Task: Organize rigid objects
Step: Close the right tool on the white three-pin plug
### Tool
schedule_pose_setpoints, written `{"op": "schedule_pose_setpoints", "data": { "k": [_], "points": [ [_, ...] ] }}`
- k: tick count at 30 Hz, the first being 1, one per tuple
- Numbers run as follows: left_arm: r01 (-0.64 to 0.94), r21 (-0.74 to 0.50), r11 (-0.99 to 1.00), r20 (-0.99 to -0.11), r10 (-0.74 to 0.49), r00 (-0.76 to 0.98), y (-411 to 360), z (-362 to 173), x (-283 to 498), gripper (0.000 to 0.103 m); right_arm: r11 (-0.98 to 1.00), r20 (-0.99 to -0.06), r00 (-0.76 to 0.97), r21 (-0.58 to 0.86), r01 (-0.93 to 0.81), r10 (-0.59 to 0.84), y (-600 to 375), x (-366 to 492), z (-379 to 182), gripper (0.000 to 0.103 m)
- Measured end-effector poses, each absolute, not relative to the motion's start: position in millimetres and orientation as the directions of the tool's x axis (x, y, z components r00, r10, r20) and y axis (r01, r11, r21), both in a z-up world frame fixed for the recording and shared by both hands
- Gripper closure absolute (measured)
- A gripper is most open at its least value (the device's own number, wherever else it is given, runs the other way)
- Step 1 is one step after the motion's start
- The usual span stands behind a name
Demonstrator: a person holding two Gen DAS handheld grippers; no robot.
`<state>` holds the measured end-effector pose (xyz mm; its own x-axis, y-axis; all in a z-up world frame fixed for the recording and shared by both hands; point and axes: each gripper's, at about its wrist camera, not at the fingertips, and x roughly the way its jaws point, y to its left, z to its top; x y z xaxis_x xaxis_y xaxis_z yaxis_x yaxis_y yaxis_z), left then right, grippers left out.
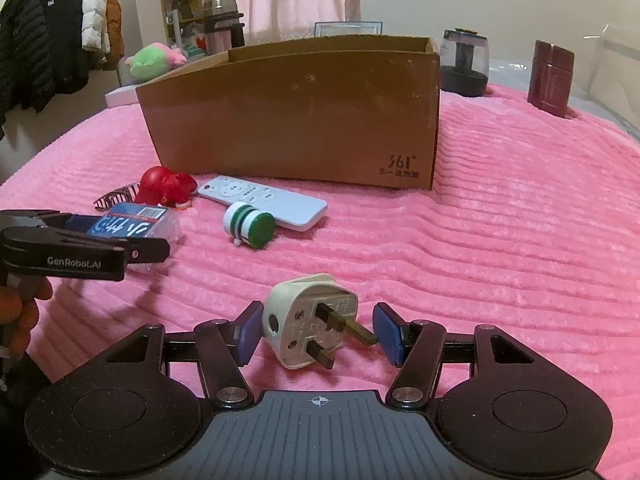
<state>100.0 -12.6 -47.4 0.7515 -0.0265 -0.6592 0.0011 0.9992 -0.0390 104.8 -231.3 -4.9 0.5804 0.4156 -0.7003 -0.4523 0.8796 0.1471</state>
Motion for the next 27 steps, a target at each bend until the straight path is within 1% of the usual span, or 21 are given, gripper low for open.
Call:
{"op": "schedule_pose_setpoints", "data": {
  "k": [5, 6, 10, 17, 18, 21, 27],
  "points": [
    [0.018, -0.044, 0.999, -0.644, -0.042, 0.764, -10, -35, 91, 0.015, 0.876, -0.683, 0.593, 0.149, -0.459, 0.427, -226, 100, 6, 0.048],
    [0.021, -0.048, 0.999, -0.639, -0.047, 0.767, -9, -33, 89, 0.015, 0.871, -0.677, 0.594, 0.151, -0.467, 0.435, -225, 100, 9, 0.062],
    [0.026, -0.063, 0.998, -0.631, -0.060, 0.773, -7, -28, 87, 0.015, 0.877, -0.686, 0.596, 0.131, -0.462, 0.417, -220, 101, 10, 0.062],
    [0.024, -0.083, 0.996, -0.642, -0.072, 0.763, -2, -33, 81, 0.015, 0.876, -0.690, 0.602, 0.096, -0.473, 0.401, -217, 97, 5, 0.062],
    [0.026, -0.088, 0.996, -0.644, -0.077, 0.761, -1, -34, 80, 0.015, 0.877, -0.699, 0.598, 0.086, -0.473, 0.391, -216, 97, 3, 0.061],
    [0.033, -0.087, 0.996, -0.646, -0.082, 0.759, -2, -35, 77, 0.015, 0.879, -0.712, 0.597, 0.060, -0.472, 0.370, -216, 93, -3, 0.048],
    [0.040, -0.089, 0.995, -0.650, -0.089, 0.754, -4, -37, 77, 0.015, 0.896, -0.711, 0.606, 0.077, -0.436, 0.356, -224, 91, -10, 0.048]
  ]
}}
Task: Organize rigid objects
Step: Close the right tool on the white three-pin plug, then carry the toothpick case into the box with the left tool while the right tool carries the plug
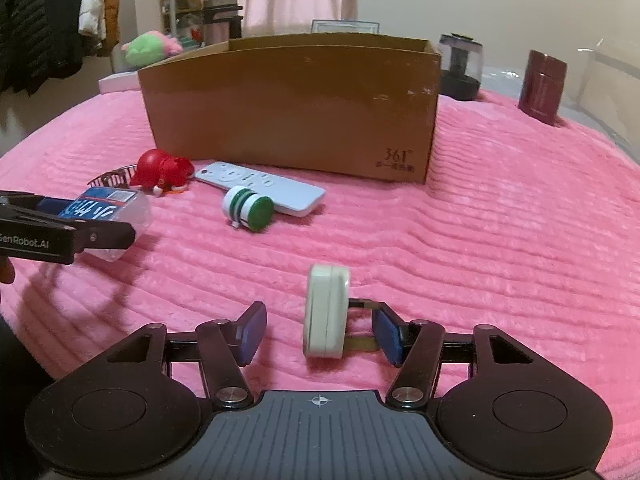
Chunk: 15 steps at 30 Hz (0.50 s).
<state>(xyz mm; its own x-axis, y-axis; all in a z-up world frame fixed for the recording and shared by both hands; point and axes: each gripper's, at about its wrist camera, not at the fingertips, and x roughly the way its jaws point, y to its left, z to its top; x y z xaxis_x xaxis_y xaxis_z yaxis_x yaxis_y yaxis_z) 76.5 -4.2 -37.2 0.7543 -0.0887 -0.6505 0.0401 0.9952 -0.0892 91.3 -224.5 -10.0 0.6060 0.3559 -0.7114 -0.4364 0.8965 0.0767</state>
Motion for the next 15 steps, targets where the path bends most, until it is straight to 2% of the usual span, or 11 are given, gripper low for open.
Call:
{"op": "schedule_pose_setpoints", "data": {
  "k": [9, 11, 12, 15],
  "points": [
    [0.053, -0.089, 0.995, -0.651, -0.099, 0.753, -10, -37, 81, 0.015, 0.913, -0.698, 0.619, 0.130, -0.387, 0.361, -228, 101, -12, 0.048],
    [0.059, -0.088, 0.994, -0.650, -0.102, 0.753, -10, -36, 81, 0.015, 0.918, -0.695, 0.624, 0.135, -0.373, 0.357, -228, 102, -12, 0.058],
    [0.061, -0.088, 0.994, -0.649, -0.104, 0.754, -10, -36, 81, 0.015, 0.921, -0.693, 0.630, 0.132, -0.367, 0.350, -228, 103, -12, 0.067],
    [0.069, -0.085, 0.994, -0.648, -0.107, 0.754, -12, -35, 82, 0.015, 0.923, -0.689, 0.635, 0.134, -0.360, 0.348, -231, 104, -11, 0.071]
  ]
}}
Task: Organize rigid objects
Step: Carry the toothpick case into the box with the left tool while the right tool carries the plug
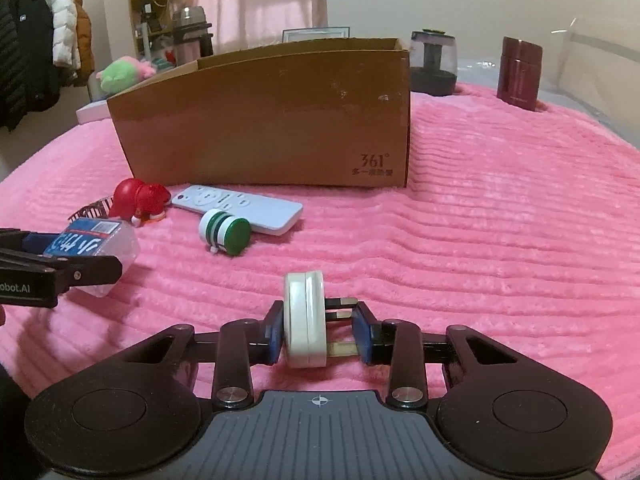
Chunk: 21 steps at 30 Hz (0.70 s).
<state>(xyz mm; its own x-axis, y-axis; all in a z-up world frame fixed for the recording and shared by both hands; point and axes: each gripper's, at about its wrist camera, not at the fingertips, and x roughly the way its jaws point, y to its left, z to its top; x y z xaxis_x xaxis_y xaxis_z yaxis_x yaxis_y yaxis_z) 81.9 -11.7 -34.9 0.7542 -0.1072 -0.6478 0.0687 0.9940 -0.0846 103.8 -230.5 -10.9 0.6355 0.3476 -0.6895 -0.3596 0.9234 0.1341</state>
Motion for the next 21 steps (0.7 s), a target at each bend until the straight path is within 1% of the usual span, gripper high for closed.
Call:
{"op": "schedule_pose_setpoints", "data": {
  "k": [3, 10, 18, 21],
  "points": [
    [0.074, -0.088, 0.993, -0.643, -0.113, 0.758, -13, -32, 82, 0.015, 0.925, -0.676, 0.654, 0.114, -0.362, 0.340, -231, 101, -6, 0.071],
    [0.099, -0.097, 0.990, -0.617, -0.138, 0.775, -15, -13, 87, 0.015, 0.917, -0.646, 0.671, 0.121, -0.381, 0.364, -231, 102, 15, 0.071],
    [0.157, -0.081, 0.984, -0.592, -0.174, 0.787, -12, 16, 94, 0.015, 0.892, -0.603, 0.672, 0.170, -0.419, 0.431, -228, 111, 49, 0.071],
    [0.182, -0.071, 0.981, -0.572, -0.190, 0.798, -9, 32, 98, 0.015, 0.882, -0.581, 0.679, 0.163, -0.442, 0.449, -224, 118, 66, 0.071]
  ]
}}
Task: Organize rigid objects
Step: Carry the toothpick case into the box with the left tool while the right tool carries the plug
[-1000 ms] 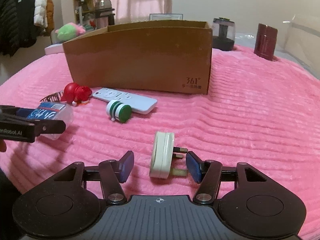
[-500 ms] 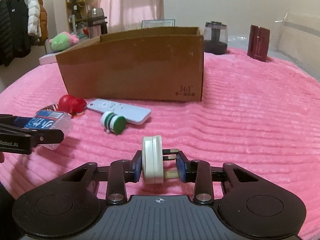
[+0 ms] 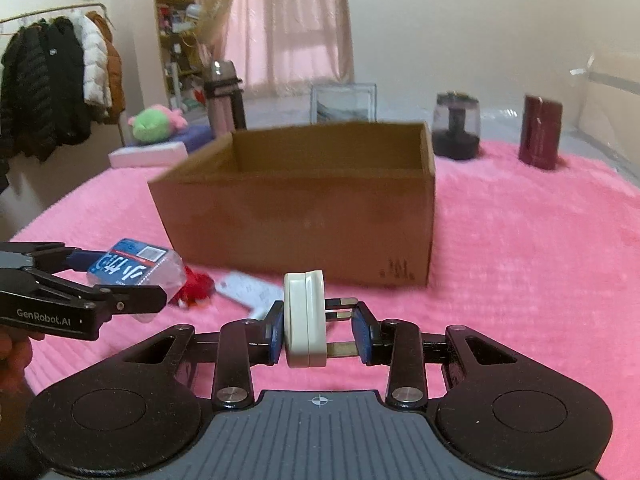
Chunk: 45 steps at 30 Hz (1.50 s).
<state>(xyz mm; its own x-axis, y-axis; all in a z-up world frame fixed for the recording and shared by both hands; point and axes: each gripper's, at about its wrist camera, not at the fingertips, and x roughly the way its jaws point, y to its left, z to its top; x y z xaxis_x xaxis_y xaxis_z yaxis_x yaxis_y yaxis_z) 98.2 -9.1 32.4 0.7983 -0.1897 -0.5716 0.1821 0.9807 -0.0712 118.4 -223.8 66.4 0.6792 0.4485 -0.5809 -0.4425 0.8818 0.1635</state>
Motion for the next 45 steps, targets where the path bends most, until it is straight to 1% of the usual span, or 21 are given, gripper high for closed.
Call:
{"op": "schedule_pose_setpoints", "data": {
  "k": [6, 12, 16, 19, 22, 28, 34, 45],
  "points": [
    [0.226, -0.058, 0.972, -0.546, -0.221, 0.808, 2, 63, 116, 0.015, 0.856, -0.547, 0.677, 0.166, -0.489, 0.493, -212, 141, 95, 0.071],
    [0.268, -0.025, 0.963, -0.546, -0.237, 0.803, 16, 93, 146, 0.015, 0.830, -0.529, 0.661, 0.171, -0.531, 0.532, -200, 171, 117, 0.071],
    [0.291, 0.025, 0.956, -0.547, -0.231, 0.805, 22, 111, 172, 0.015, 0.817, -0.527, 0.654, 0.152, -0.557, 0.543, -192, 197, 130, 0.071],
    [0.322, 0.056, 0.945, -0.566, -0.235, 0.790, 25, 121, 199, 0.015, 0.797, -0.537, 0.633, 0.133, -0.589, 0.557, -187, 219, 138, 0.071],
    [0.346, 0.132, 0.929, -0.594, -0.206, 0.778, 27, 126, 231, 0.015, 0.782, -0.566, 0.615, 0.091, -0.616, 0.550, -179, 245, 143, 0.071],
    [0.386, 0.221, 0.896, -0.651, -0.159, 0.742, 29, 118, 290, 0.015, 0.762, -0.621, 0.589, 0.019, -0.648, 0.517, -163, 291, 144, 0.071],
    [0.446, 0.263, 0.856, -0.709, -0.142, 0.691, 25, 99, 327, 0.015, 0.724, -0.693, 0.542, -0.040, -0.688, 0.476, -144, 330, 126, 0.071],
    [0.532, 0.314, 0.786, -0.808, -0.072, 0.584, 16, 55, 367, 0.015, 0.688, -0.794, 0.452, -0.059, -0.723, 0.407, -123, 374, 85, 0.071]
  ]
}}
